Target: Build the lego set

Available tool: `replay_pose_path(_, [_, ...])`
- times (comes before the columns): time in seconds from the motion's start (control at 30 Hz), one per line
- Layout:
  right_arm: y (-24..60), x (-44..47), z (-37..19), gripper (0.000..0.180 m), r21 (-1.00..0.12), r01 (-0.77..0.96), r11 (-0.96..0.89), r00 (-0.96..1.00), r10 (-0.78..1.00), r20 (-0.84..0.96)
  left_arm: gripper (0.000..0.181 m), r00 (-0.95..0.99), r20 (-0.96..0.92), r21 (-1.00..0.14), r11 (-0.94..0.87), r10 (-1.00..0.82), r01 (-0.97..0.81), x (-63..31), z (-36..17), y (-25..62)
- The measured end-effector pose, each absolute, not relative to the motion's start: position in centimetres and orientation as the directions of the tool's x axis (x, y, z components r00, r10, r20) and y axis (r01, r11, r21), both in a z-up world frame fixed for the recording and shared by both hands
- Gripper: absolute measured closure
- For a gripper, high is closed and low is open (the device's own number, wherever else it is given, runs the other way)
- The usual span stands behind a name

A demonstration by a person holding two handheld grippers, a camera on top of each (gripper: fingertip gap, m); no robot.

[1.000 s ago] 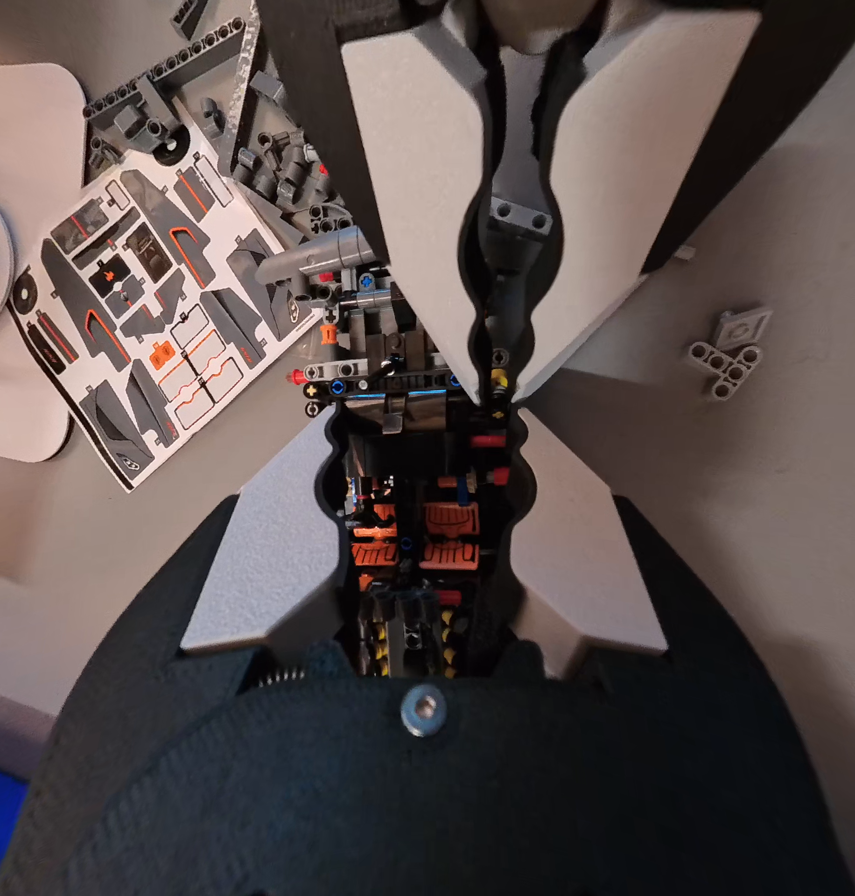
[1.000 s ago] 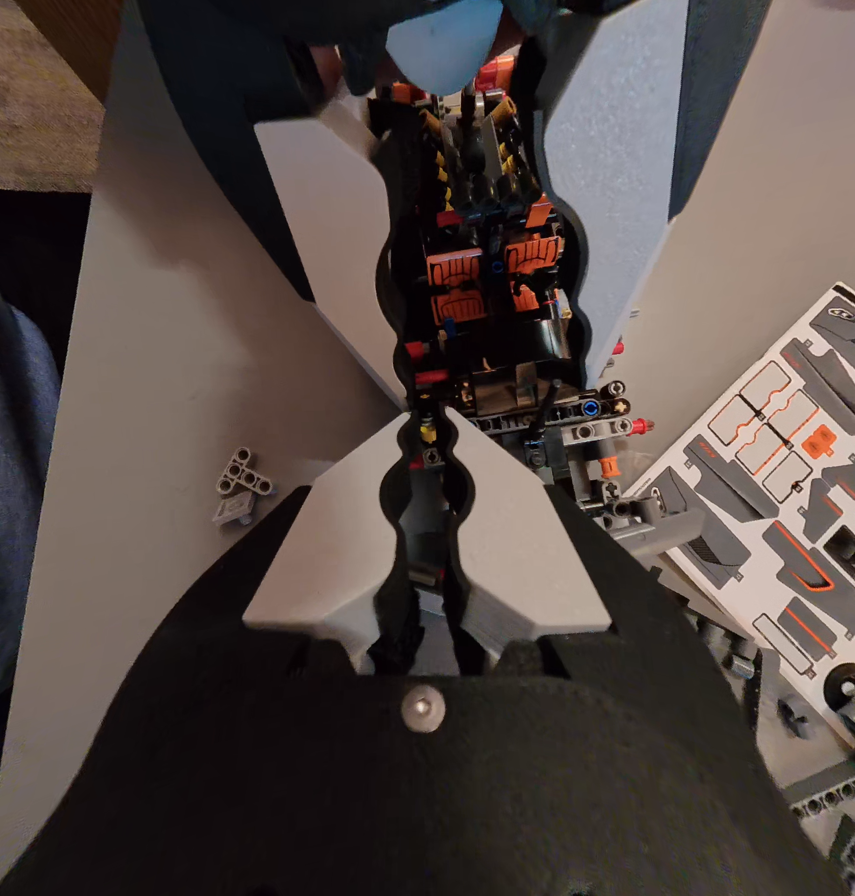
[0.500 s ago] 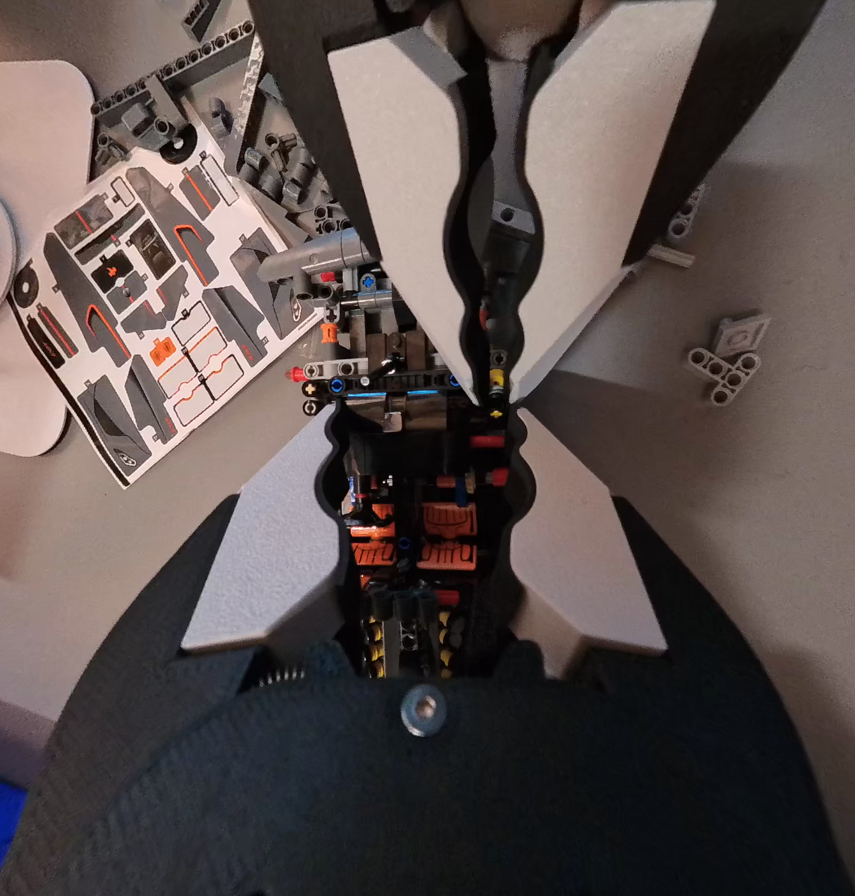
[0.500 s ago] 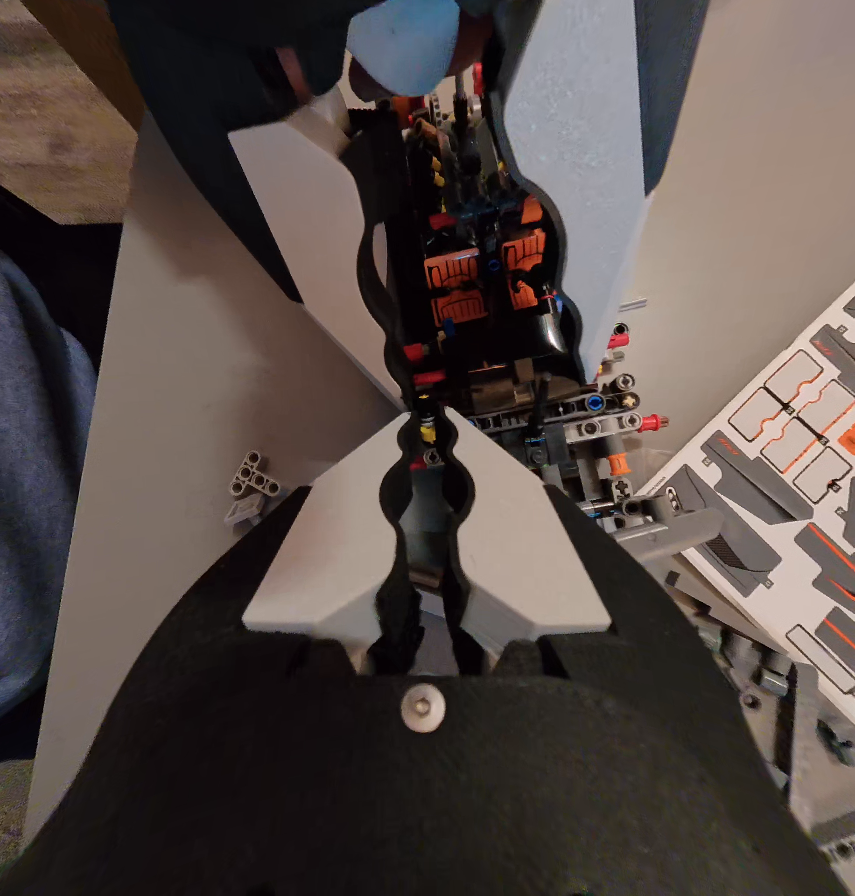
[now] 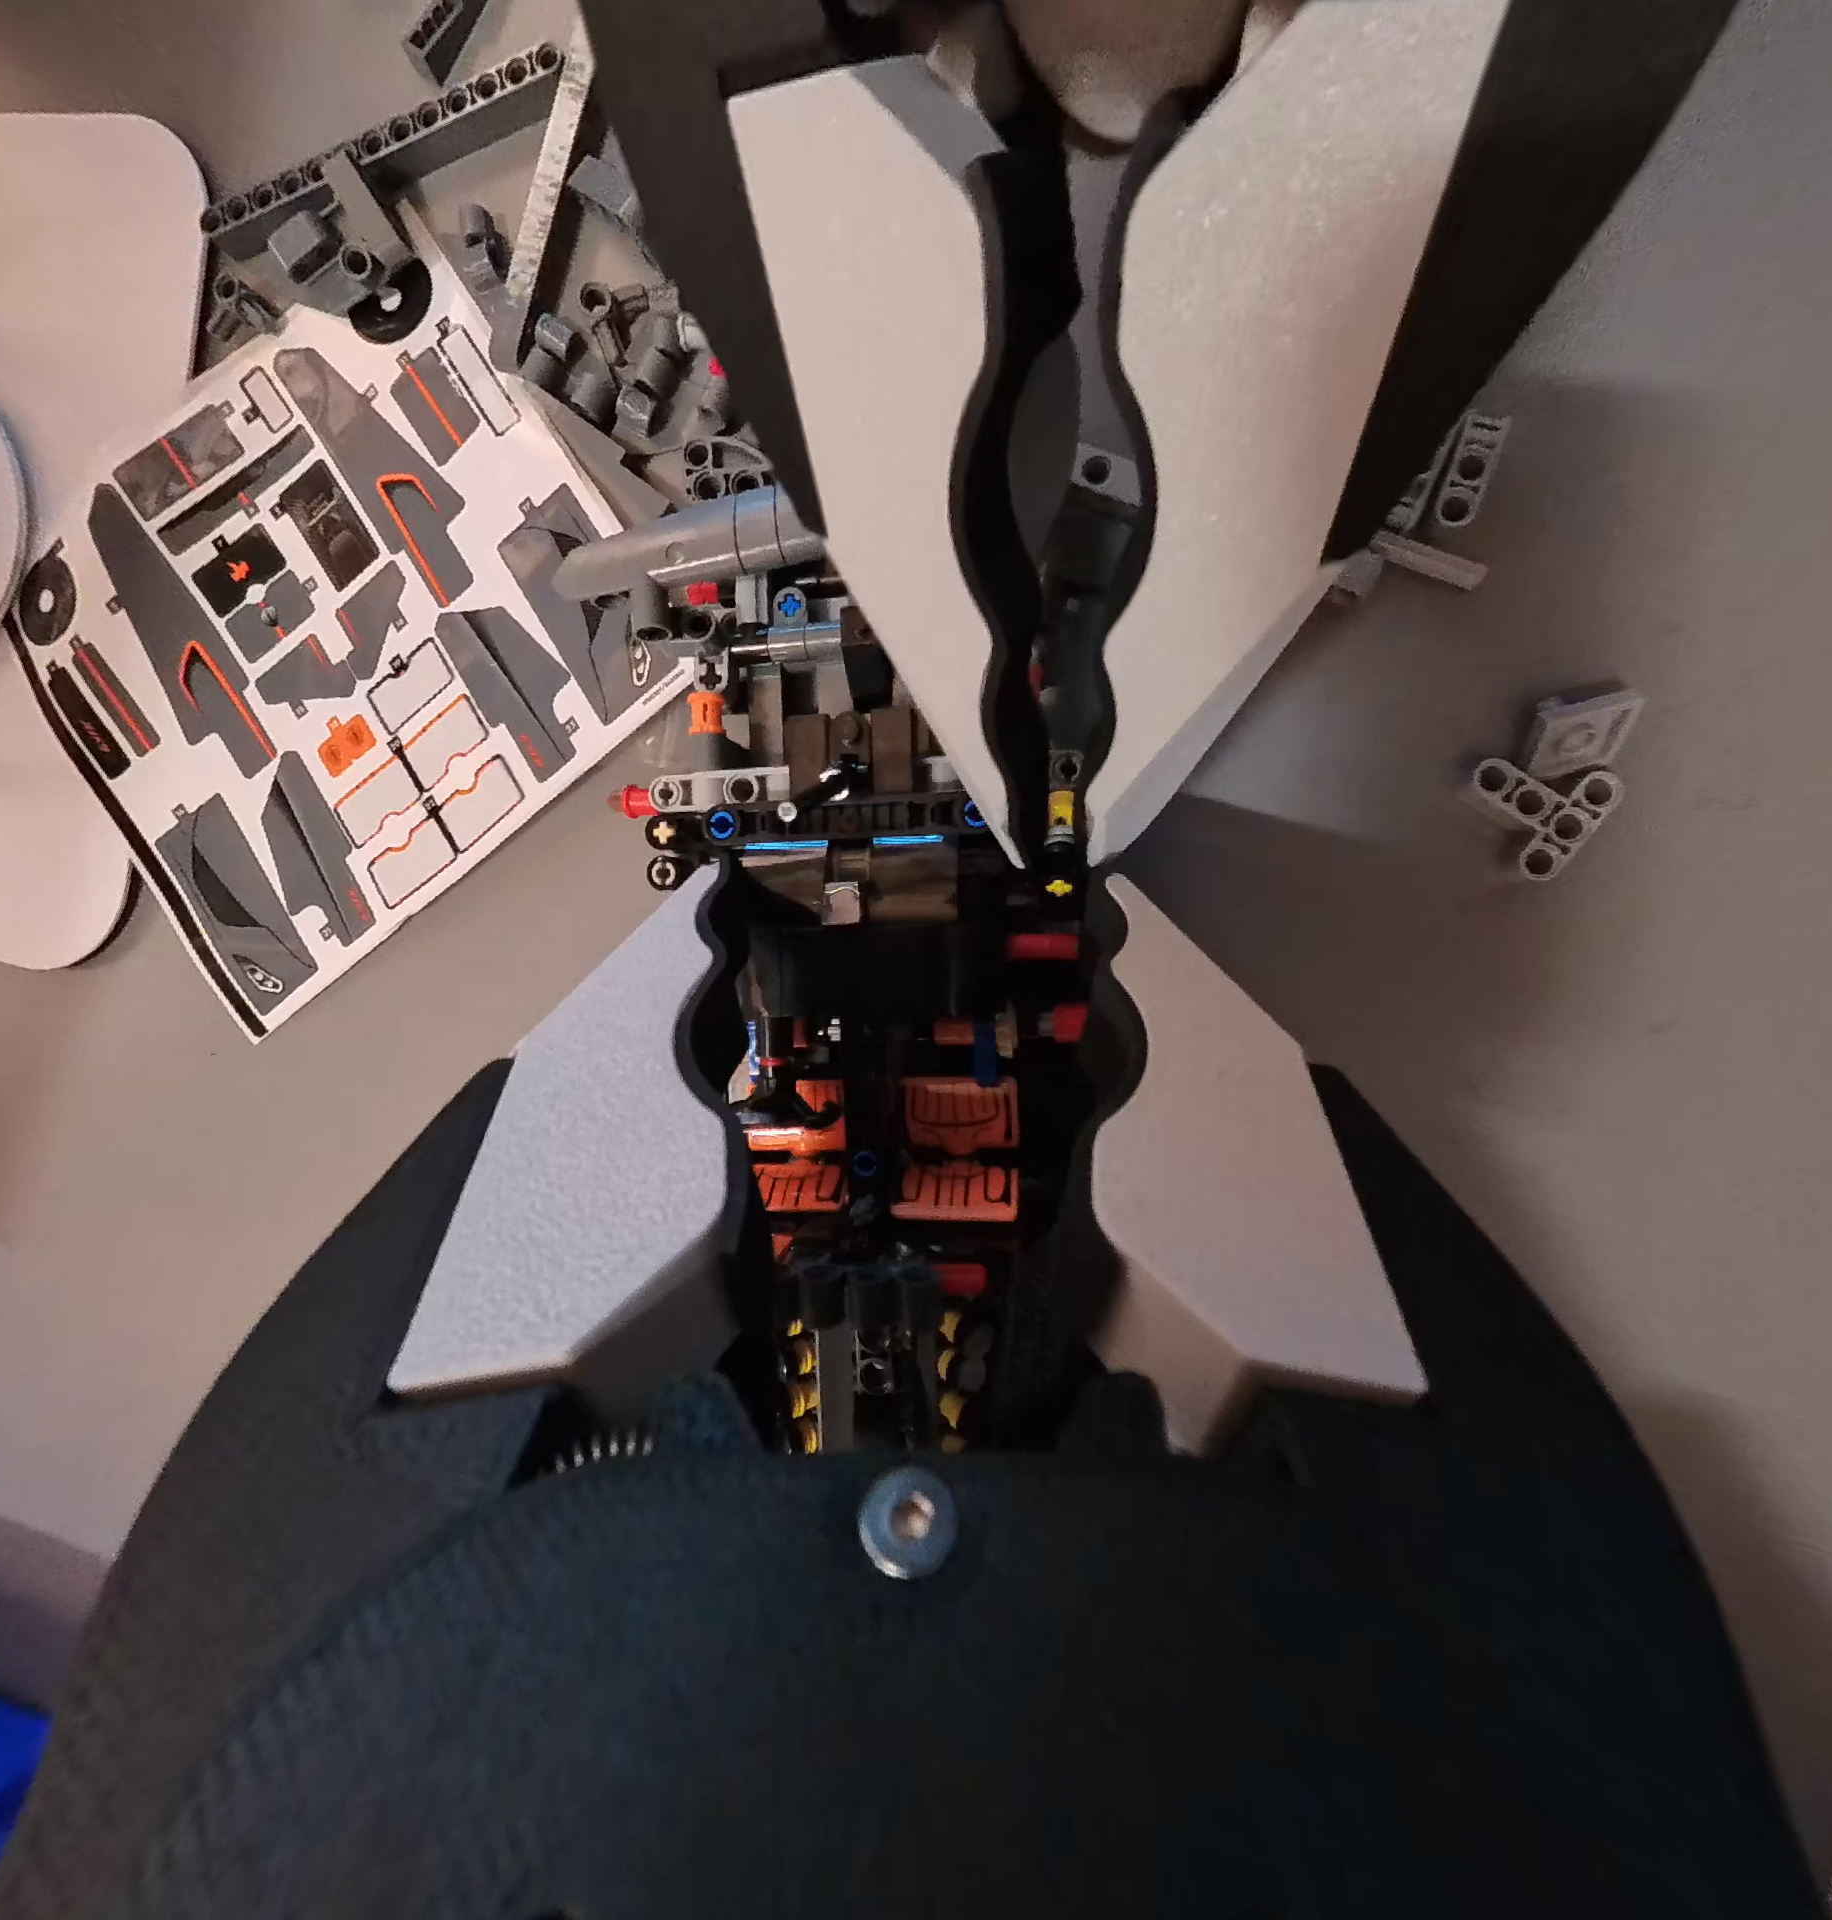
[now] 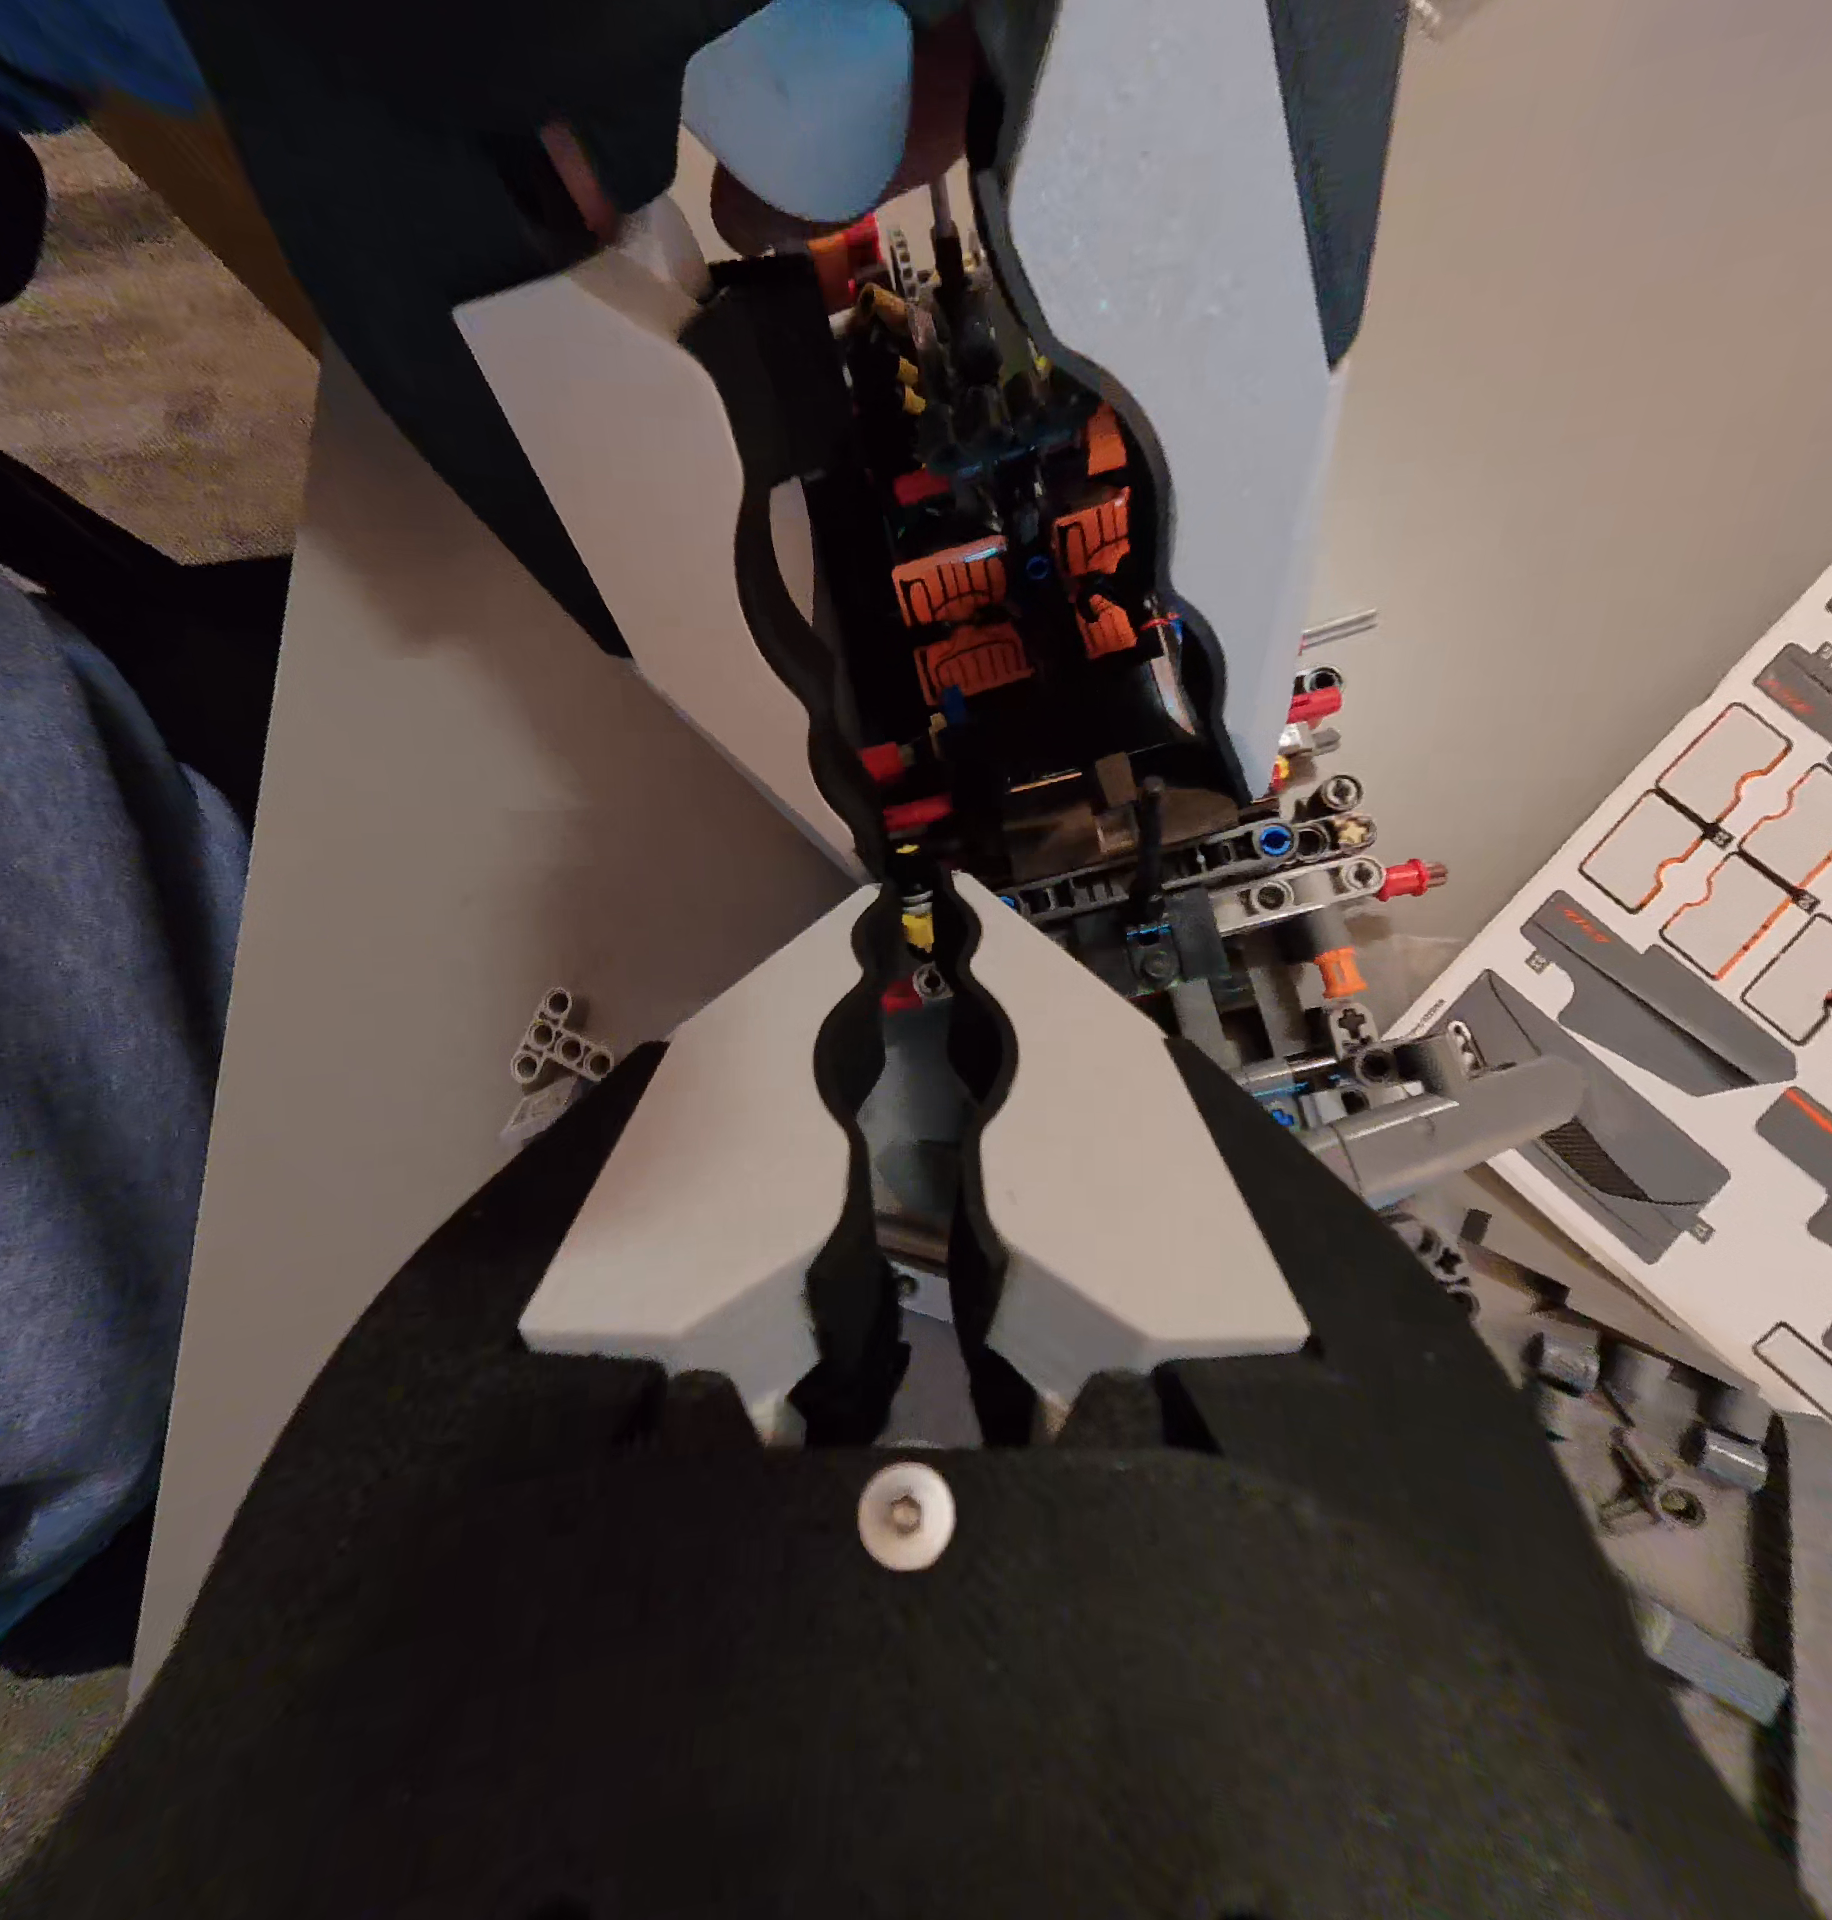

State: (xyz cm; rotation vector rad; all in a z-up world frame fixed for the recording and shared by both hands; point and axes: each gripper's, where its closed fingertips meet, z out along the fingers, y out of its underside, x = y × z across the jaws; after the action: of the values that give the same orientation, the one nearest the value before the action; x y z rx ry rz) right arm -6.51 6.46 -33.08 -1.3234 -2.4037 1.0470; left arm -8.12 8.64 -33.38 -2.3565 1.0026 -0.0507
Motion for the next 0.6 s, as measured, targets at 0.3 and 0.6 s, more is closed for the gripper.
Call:
replay_pose_path(0.3, [6.54, -6.64, -33.04, 0.177, -0.712, 0.65, 0.264, -0.546, 0.814, -0.198, 0.118, 0.719, -0.176, -0.51, -0.563, -0.672, -0.65, -8.21, -33.35, 8.78])
replay_pose_path(0.6, [6.54, -6.75, -33.07, 0.177, -0.683, 0.668, 0.296, -0.496, 0.861, -0.112, 0.118, 0.714, -0.177, -0.511, -0.557, -0.677, -0.655, -8.31, -33.4, 8.8])
